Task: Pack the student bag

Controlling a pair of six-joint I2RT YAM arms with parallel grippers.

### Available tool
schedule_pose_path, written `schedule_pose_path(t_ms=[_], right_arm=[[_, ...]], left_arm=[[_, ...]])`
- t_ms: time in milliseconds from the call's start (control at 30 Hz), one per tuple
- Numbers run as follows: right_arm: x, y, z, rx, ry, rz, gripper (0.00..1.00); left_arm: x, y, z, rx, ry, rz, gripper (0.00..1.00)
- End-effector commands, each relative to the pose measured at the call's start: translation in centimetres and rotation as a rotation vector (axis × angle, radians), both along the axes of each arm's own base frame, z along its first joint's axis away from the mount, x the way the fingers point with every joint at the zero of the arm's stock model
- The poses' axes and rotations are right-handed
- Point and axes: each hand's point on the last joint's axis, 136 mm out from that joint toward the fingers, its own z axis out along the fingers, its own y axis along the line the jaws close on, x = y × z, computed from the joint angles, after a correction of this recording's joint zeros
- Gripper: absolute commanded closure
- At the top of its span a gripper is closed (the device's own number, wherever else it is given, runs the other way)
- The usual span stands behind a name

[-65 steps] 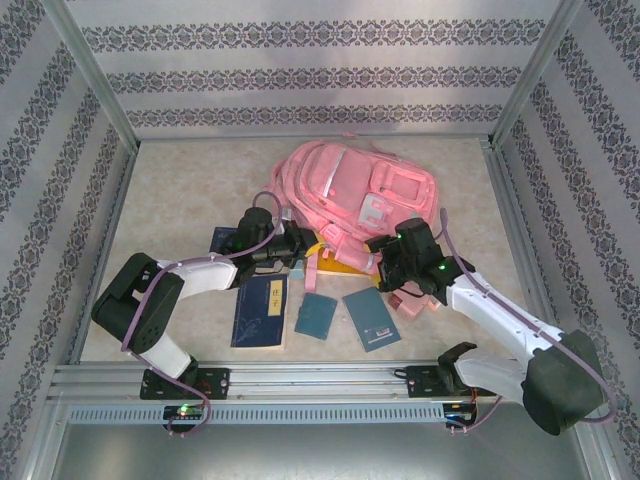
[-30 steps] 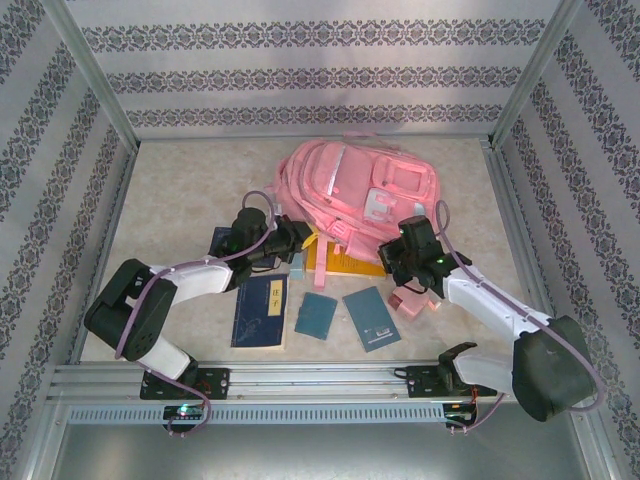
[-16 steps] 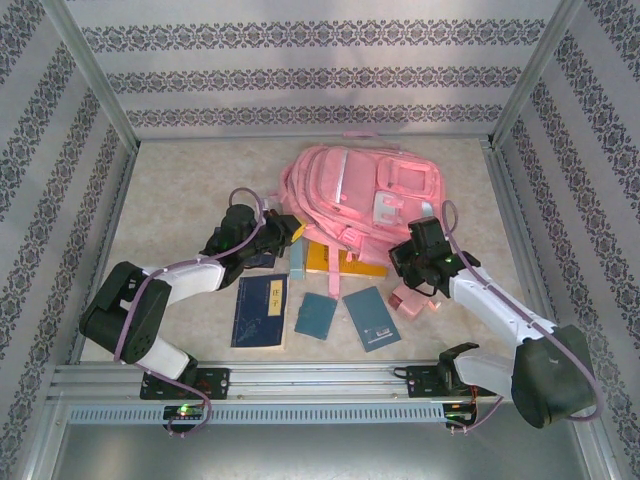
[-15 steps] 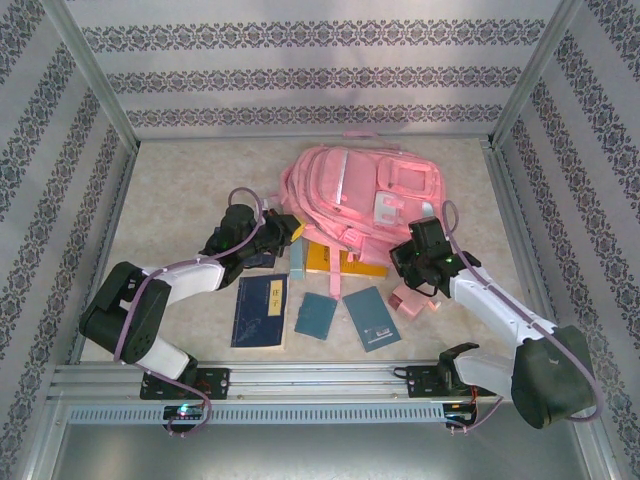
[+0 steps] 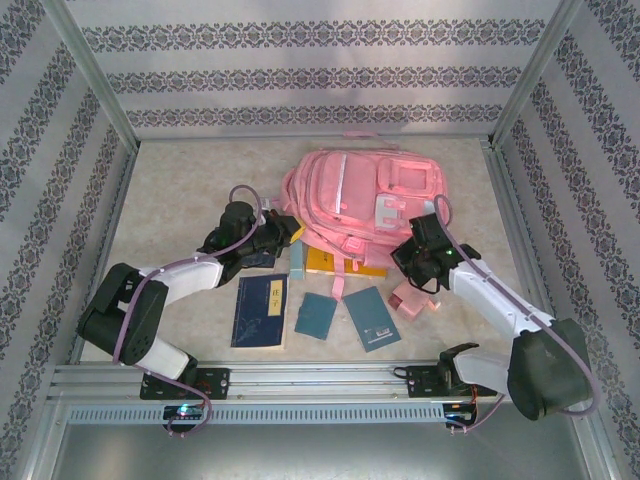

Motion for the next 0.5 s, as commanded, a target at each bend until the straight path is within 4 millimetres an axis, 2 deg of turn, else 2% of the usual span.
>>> schedule_pose_path(t_ms=[0,33,100,133,300,367,467], right_arm=[[1.7,0.2,3.1,-0.100,-0.088,0.153,1.00],[1.7,0.1,3.5,-0.133,-0.094,0.185,1.00],[2.0,0.2,4.6,-0.185,-0.121,0.244,1.00],[2.1,0.4,5.1,-0.205,-0.136,0.273,1.00],[2.1,1.2,6.9,-0.252,-0.197,0.363,1.00],[2.1,1.3,7.4,-0.255,-0.224,0.384,1.00],[1.9,1.3,7.3,-0.260,-0.232,0.402,1.00]], left_arm=[[-1.8,0.8,0.0,0.170,-0.029,-0.108,1.00],[-2.6,1.3,-0.7,0.267,-0.006,-0.143,0.90],[-3.5,1.7,-0.3,0.444,-0.022,-0.221,0.72],[-4.1,2.0,-0.4,0.554,-0.039,-0.279,0.69],[-4.1,2.7,2.2,0.945,-0.185,-0.428,0.54],[-3.8,2.7,2.6,1.041,-0.230,-0.480,0.49],[-3.7,2.0,2.2,1.147,-0.297,-0.589,0.47]])
